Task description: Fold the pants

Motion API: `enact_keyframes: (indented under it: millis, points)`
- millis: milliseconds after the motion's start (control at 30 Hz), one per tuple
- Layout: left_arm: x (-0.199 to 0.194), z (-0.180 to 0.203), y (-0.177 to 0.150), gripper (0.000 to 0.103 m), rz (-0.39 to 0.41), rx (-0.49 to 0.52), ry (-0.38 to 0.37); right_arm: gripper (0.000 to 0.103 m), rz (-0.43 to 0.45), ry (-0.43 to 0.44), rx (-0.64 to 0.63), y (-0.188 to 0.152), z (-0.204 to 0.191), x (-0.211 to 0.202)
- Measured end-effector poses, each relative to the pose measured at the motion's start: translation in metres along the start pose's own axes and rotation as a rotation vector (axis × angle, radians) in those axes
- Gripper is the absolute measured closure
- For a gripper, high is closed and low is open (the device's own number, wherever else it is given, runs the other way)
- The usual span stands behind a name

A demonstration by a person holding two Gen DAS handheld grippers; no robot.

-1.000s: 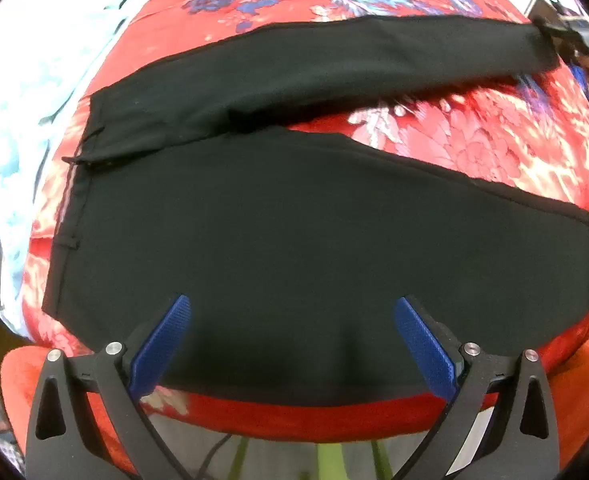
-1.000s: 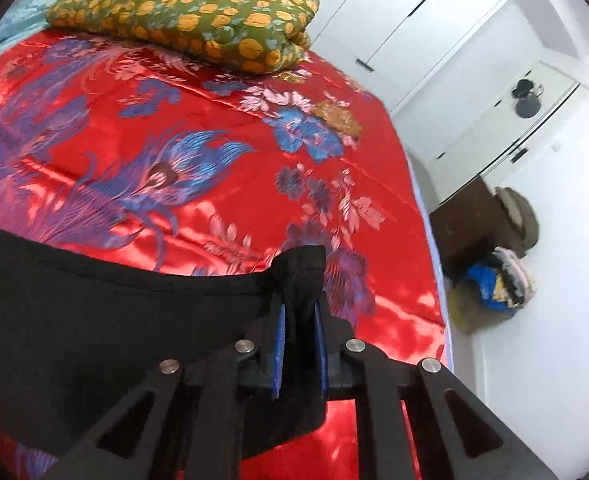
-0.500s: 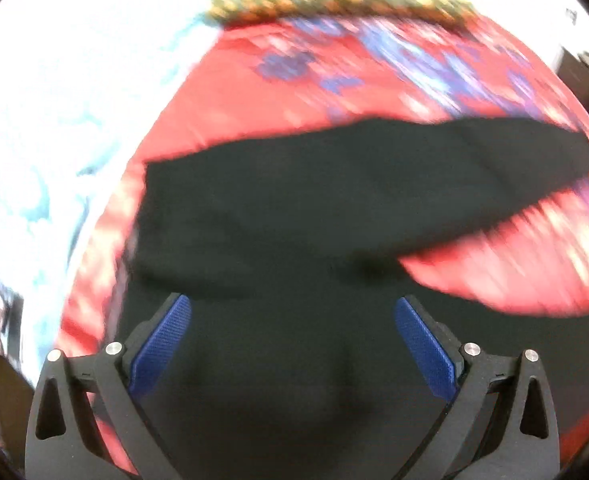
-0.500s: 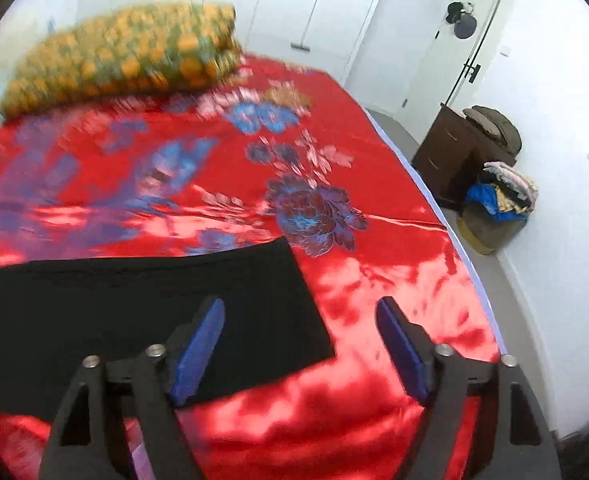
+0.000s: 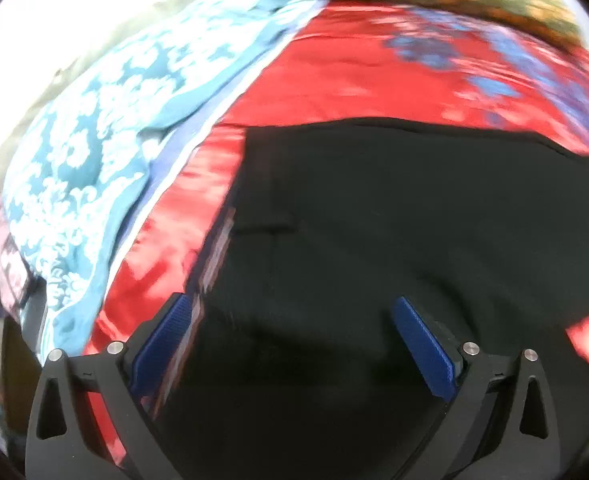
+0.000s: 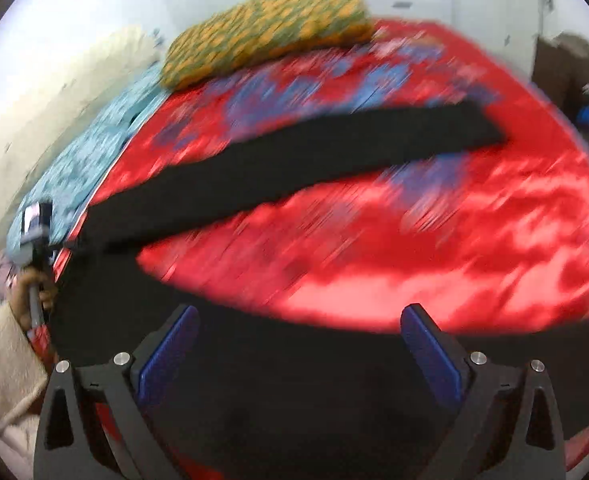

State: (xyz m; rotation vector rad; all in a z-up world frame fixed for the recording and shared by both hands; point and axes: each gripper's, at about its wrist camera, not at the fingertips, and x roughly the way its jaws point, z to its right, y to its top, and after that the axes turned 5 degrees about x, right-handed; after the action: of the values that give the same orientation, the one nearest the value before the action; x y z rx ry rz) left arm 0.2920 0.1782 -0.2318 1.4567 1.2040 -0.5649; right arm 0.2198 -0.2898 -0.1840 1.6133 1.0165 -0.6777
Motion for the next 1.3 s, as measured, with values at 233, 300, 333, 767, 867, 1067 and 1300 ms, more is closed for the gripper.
enact_keyframes:
  millis: [233, 300, 333, 767, 867, 1067, 1300]
  points:
    - [-0.045, 0.091, -0.11, 0.001, -0.028, 0.406, -0.116, 0.002, -0.121, -0.06, -0.023, -0.064, -0.039, 0.085]
    - [-0.053, 0.091, -0.135, 0.001, 0.049, 0.433, -0.08, 0.003, -0.105, -0.103, -0.099, -0.07, -0.039, 0.081]
    - [-0.055, 0.087, -0.138, 0.001, 0.047, 0.43, -0.088, 0.002, -0.119, -0.151, -0.13, -0.077, -0.034, 0.079]
    - [-0.03, 0.0, -0.127, 0.001, -0.098, 0.02, -0.122, 0.0, 0.006, -0.463, 0.378, -0.062, 0.203, -0.016]
    - [-0.036, -0.023, -0.134, 0.001, -0.048, -0.027, -0.096, 0.0, 0.131, -0.409, 0.505, -0.069, 0.214, -0.051]
    - [-0.047, -0.008, -0.141, 0.001, 0.029, 0.052, -0.128, 0.0, 0.132, -0.327, 0.322, -0.069, 0.139, -0.044]
    - [-0.035, 0.024, -0.142, 0.0, 0.028, 0.134, -0.144, 0.0, 0.093, -0.227, 0.125, -0.08, 0.019, 0.001]
